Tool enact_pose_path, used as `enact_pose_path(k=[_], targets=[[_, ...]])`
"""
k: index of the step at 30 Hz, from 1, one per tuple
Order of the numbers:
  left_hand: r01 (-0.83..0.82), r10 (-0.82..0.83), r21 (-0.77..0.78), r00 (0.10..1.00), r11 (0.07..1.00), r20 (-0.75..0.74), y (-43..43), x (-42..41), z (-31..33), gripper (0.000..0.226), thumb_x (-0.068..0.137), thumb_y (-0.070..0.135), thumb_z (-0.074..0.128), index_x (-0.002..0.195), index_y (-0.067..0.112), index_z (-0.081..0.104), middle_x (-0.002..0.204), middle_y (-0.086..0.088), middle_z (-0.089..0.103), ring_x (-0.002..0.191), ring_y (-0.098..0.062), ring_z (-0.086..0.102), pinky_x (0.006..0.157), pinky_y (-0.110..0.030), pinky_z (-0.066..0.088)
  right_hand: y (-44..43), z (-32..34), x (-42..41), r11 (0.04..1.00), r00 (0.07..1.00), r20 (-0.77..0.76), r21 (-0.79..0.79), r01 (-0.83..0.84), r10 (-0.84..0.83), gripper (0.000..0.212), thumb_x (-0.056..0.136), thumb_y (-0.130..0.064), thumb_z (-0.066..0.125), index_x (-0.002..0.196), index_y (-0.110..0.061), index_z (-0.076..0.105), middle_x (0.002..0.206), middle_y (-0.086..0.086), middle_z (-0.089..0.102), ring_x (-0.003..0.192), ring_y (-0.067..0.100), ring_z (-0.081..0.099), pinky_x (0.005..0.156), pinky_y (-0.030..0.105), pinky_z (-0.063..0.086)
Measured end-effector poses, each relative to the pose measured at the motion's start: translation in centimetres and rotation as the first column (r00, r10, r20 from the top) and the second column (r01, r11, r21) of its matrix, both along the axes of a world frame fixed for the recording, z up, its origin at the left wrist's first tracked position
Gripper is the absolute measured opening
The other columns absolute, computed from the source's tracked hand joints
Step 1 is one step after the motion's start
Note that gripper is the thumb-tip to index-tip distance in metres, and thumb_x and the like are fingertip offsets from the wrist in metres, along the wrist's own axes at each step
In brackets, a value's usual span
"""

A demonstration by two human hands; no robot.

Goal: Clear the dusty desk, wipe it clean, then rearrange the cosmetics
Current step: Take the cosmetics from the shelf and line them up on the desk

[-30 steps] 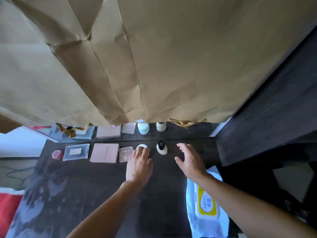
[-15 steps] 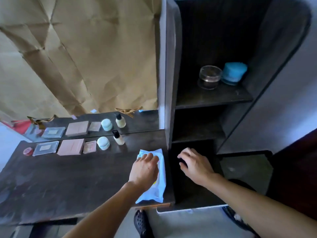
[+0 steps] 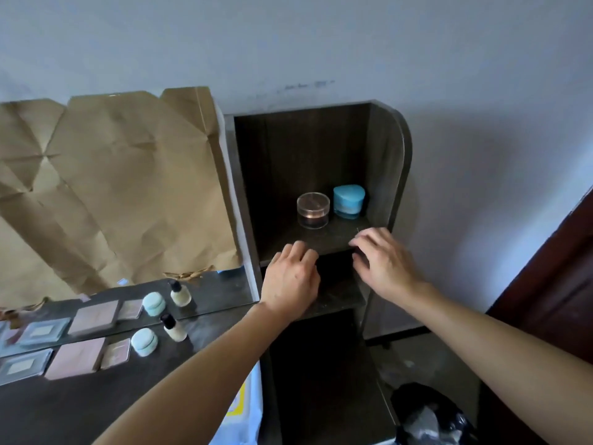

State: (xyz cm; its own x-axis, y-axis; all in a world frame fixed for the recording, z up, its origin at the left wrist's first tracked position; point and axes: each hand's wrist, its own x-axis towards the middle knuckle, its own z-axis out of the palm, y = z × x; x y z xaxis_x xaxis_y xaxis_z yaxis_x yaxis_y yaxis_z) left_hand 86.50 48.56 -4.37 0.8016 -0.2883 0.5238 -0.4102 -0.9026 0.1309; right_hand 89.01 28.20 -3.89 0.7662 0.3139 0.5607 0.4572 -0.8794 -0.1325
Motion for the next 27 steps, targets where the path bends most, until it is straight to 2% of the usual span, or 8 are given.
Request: enact_pose_path(k=[2, 6, 11, 14, 17, 21, 24, 27], targets=[[-0.044, 0.044, 0.011, 0.999, 0.999, 0.011, -0.3, 2.5, 1.3, 0.020, 0.078, 0.020, 0.050, 0.092, 0.010, 0.060, 0.093, -0.010, 0.057, 0.081, -0.030, 0.055, 0.063, -0.039, 0.049, 0.2, 1.0, 1.7, 0.999, 0.999, -0.002, -0.034, 0.034, -0.034, 0.031, 0.075, -0.015, 0.069, 0.106, -0.011, 0.064, 0.104, 0.004, 0.060, 0.100, 0.026, 0.056, 0.068, 0.037, 0.053], [-0.115, 0.118, 0.036, 0.989, 0.993, -0.093, -0.8, 7.3, 3.0, 0.036, 0.080, 0.022, 0.057, 0.114, 0.010, 0.056, 0.118, -0.014, 0.053, 0.103, -0.033, 0.051, 0.081, -0.043, 0.047, 1.4, 2.3, 4.9, 0.987, 0.990, -0.069, -0.116, 0.115, -0.123, 0.047, 0.079, -0.020, 0.066, 0.124, -0.009, 0.054, 0.120, 0.008, 0.053, 0.114, 0.028, 0.049, 0.085, 0.041, 0.052], [-0.088, 0.112, 0.092, 0.947, 0.992, -0.302, -1.8, 11.5, 3.5, 0.063, 0.084, 0.025, 0.055, 0.143, 0.021, 0.032, 0.150, -0.009, 0.024, 0.130, -0.031, 0.030, 0.102, -0.044, 0.037, 2.5, 3.6, 8.8, 0.960, 0.964, -0.136, -0.198, 0.198, -0.227, 0.062, 0.081, -0.020, 0.062, 0.137, -0.007, 0.039, 0.141, 0.013, 0.040, 0.133, 0.030, 0.033, 0.097, 0.042, 0.046], [-0.083, 0.115, 0.112, 0.942, 0.990, -0.316, -2.3, 11.6, 3.0, 0.071, 0.084, 0.026, 0.055, 0.147, 0.020, 0.022, 0.154, -0.007, 0.016, 0.137, -0.030, 0.021, 0.107, -0.042, 0.034, 2.8, 3.6, 10.3, 0.945, 0.948, -0.185, -0.252, 0.209, -0.259, 0.070, 0.085, -0.023, 0.061, 0.145, -0.011, 0.026, 0.151, 0.013, 0.026, 0.140, 0.031, 0.021, 0.102, 0.039, 0.041], [-0.097, 0.110, 0.056, 0.939, 0.994, -0.325, -2.1, 11.4, 3.1, 0.067, 0.084, 0.027, 0.054, 0.145, 0.019, 0.028, 0.156, -0.010, 0.013, 0.140, -0.031, 0.018, 0.110, -0.044, 0.031, 3.0, 3.4, 11.1, 0.950, 0.940, -0.221, -0.233, 0.207, -0.259, 0.073, 0.085, -0.023, 0.061, 0.146, -0.013, 0.022, 0.152, 0.014, 0.023, 0.141, 0.031, 0.019, 0.105, 0.038, 0.039], [-0.107, 0.087, -0.043, 0.940, 0.993, -0.331, -1.3, 10.2, 2.7, 0.059, 0.082, 0.033, 0.060, 0.134, 0.017, 0.037, 0.155, -0.016, 0.014, 0.139, -0.034, 0.020, 0.110, -0.043, 0.032, 2.7, 3.6, 11.5, 0.967, 0.949, -0.227, -0.181, 0.180, -0.219, 0.064, 0.081, -0.026, 0.068, 0.135, -0.013, 0.035, 0.148, 0.013, 0.032, 0.135, 0.031, 0.031, 0.100, 0.038, 0.043], [-0.114, 0.091, -0.063, 0.953, 0.992, -0.287, -0.9, 9.1, 2.0, 0.055, 0.084, 0.032, 0.061, 0.130, 0.016, 0.036, 0.150, -0.015, 0.021, 0.132, -0.033, 0.029, 0.102, -0.039, 0.041, 2.5, 3.5, 11.4, 0.984, 0.967, -0.196, -0.110, 0.140, -0.160, 0.055, 0.077, -0.026, 0.071, 0.123, -0.017, 0.042, 0.134, 0.008, 0.045, 0.115, 0.029, 0.049, 0.084, 0.037, 0.049], [-0.125, 0.102, -0.083, 0.966, 0.989, -0.238, -0.7, 8.4, 1.7, 0.054, 0.083, 0.031, 0.062, 0.128, 0.017, 0.036, 0.138, -0.011, 0.030, 0.119, -0.030, 0.039, 0.092, -0.036, 0.046, 2.3, 3.3, 10.8, 0.995, 0.980, -0.176, -0.024, 0.093, -0.096, 0.050, 0.075, -0.029, 0.073, 0.116, -0.021, 0.045, 0.117, 0.005, 0.051, 0.099, 0.026, 0.056, 0.072, 0.032, 0.048]])
